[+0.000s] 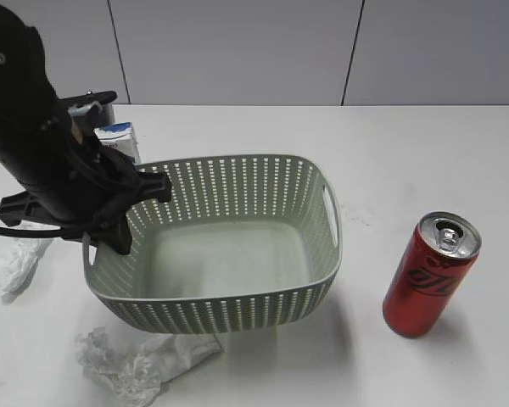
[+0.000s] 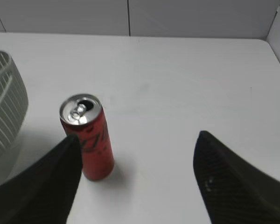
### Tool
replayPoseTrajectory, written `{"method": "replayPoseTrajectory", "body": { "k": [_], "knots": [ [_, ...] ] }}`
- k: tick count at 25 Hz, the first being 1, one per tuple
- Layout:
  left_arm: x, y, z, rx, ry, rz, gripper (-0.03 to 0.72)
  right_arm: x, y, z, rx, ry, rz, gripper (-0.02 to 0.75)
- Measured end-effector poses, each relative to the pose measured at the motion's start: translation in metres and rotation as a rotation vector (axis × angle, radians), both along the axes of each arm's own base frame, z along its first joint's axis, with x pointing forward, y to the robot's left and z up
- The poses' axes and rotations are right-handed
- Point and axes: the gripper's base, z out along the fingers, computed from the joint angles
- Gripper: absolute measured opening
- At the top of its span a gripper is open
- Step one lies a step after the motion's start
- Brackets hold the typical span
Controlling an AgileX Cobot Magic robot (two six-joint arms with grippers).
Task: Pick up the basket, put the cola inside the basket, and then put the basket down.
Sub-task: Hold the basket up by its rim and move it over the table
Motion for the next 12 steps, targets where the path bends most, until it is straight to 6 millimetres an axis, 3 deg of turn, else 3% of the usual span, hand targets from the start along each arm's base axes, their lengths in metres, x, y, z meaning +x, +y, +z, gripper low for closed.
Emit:
{"method": "replayPoseTrajectory", "body": {
  "k": [5,12],
  "knots": [
    [0.007,-0.005,-0.002,0.009,0.011,-0.014,-0.004,0.027,0.007,0.036,0.065,0.085,0.033,0.514],
    [0.020,-0.014,-0.005,0.028,0.036,-0.038,-0.004,0.101,0.019,0.069,0.046,0.316,0.121,0.522]
  ]
}}
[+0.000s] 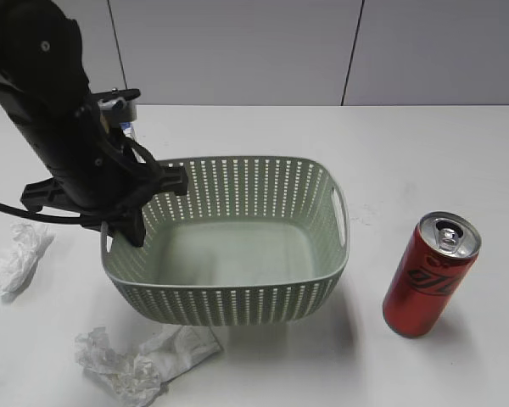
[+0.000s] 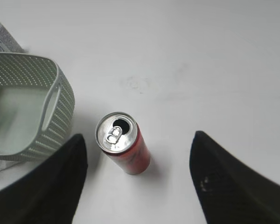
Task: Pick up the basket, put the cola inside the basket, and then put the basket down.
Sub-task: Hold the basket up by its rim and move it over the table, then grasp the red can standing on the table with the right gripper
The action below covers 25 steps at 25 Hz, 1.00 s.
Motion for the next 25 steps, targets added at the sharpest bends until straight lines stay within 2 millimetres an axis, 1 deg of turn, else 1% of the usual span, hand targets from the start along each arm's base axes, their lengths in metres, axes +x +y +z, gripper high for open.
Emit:
{"method": "replayPoseTrajectory", "body": {
  "k": [4,6,7,9,12,15,19,23,25],
  "knots": [
    [0.000,0.000,-0.009,0.023,0.031,-0.022,-0.004,0.045,0.013,0.002,-0.015,0.141,0.107,0.554],
    [0.001,-0.001,-0.011,0.029,0.040,-0.022,-0.004,0.071,0.020,-0.005,-0.030,0.247,0.150,0.557],
    [0.001,-0.001,-0.013,0.032,0.045,-0.022,-0.004,0.082,0.022,-0.009,-0.037,0.295,0.168,0.557],
    [0.001,-0.001,-0.015,0.035,0.051,-0.024,-0.004,0.106,0.029,-0.024,-0.065,0.398,0.202,0.558],
    [0.001,-0.001,-0.015,0.034,0.051,-0.024,-0.004,0.129,0.044,-0.046,-0.124,0.496,0.257,0.559],
    [0.001,-0.001,-0.015,0.035,0.052,-0.024,-0.004,0.142,0.057,-0.069,-0.193,0.565,0.292,0.561],
    [0.001,-0.001,-0.015,0.031,0.055,-0.021,-0.004,0.156,0.063,-0.093,-0.281,0.612,0.283,0.561],
    [0.001,-0.001,-0.014,0.029,0.056,-0.020,-0.004,0.162,0.064,-0.106,-0.303,0.652,0.280,0.562],
    [0.001,-0.002,-0.014,0.028,0.056,-0.020,-0.004,0.165,0.065,-0.107,-0.300,0.656,0.279,0.562]
  ]
}}
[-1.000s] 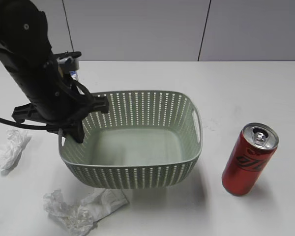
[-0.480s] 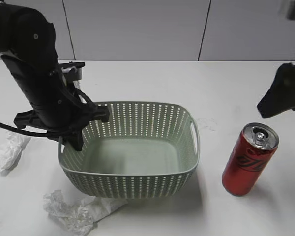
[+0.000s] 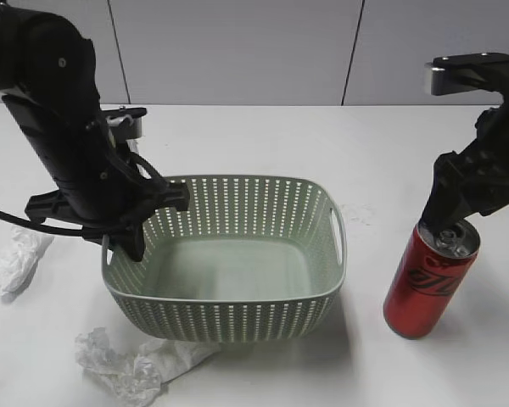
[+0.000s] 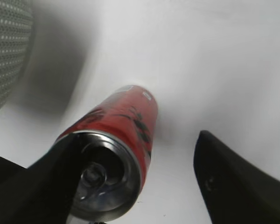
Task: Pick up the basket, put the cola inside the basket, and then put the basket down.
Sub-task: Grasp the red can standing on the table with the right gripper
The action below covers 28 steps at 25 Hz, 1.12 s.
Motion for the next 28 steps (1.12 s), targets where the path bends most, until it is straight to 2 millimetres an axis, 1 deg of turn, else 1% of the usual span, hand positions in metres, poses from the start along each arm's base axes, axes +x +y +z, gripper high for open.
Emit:
{"method": "replayPoseTrajectory", "body": {
  "k": [8,10,13,17,22,26,28],
  "knots": [
    [0.000,0.000,0.000,-0.001,0.006,0.002,-0.004,0.000,0.000,0.002,0.000,-0.007,0.000,0.562],
    [-0.001,0.000,0.000,0.001,0.011,0.002,-0.004,-0.002,-0.001,0.006,-0.002,-0.023,0.003,0.562],
    [-0.002,0.000,0.000,0.000,0.018,0.003,-0.004,-0.010,-0.004,0.022,0.012,-0.077,0.002,0.562],
    [-0.002,-0.001,0.000,-0.014,0.030,0.014,-0.004,-0.028,-0.009,0.052,0.044,-0.177,-0.007,0.562],
    [-0.004,-0.001,0.000,-0.012,0.042,0.015,-0.004,-0.058,-0.018,0.091,0.092,-0.323,-0.017,0.562],
    [-0.005,-0.001,0.000,-0.006,0.056,0.014,-0.004,-0.089,-0.028,0.113,0.126,-0.427,-0.017,0.562],
    [-0.005,0.000,0.000,-0.003,0.062,0.013,-0.004,-0.107,-0.033,0.118,0.138,-0.468,-0.017,0.562]
  ]
}}
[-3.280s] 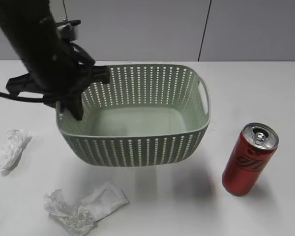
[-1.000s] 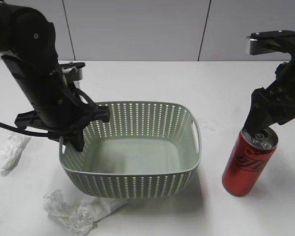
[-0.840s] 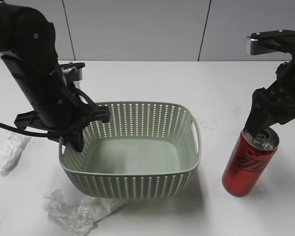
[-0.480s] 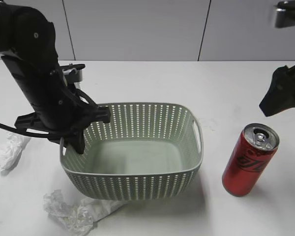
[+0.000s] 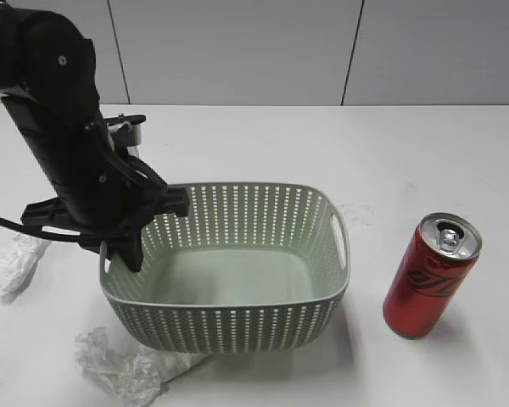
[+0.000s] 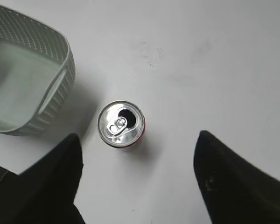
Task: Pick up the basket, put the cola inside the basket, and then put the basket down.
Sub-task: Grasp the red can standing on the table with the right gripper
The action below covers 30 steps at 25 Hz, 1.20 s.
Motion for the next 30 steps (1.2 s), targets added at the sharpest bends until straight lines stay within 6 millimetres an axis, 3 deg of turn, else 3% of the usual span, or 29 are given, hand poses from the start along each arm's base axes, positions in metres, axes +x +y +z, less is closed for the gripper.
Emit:
{"method": "replayPoseTrajectory", "body": {
  "k": [5,11,15,22,30],
  "knots": [
    [0.000,0.000,0.000,0.000,0.001,0.000,-0.004,-0.051,-0.015,-0.006,0.016,-0.094,0.010,0.562],
    [0.000,0.000,0.000,0.000,0.001,0.000,-0.004,-0.106,-0.032,-0.049,0.041,-0.193,0.006,0.562],
    [0.000,0.000,0.000,0.000,0.001,0.000,-0.004,-0.132,-0.040,-0.076,0.068,-0.280,0.002,0.562],
    [0.000,0.000,0.000,0.000,0.001,0.000,-0.004,-0.161,-0.049,-0.101,0.108,-0.413,0.001,0.562],
    [0.000,0.000,0.000,0.004,-0.001,-0.003,-0.004,-0.163,-0.050,-0.101,0.112,-0.427,0.004,0.562]
  ]
}}
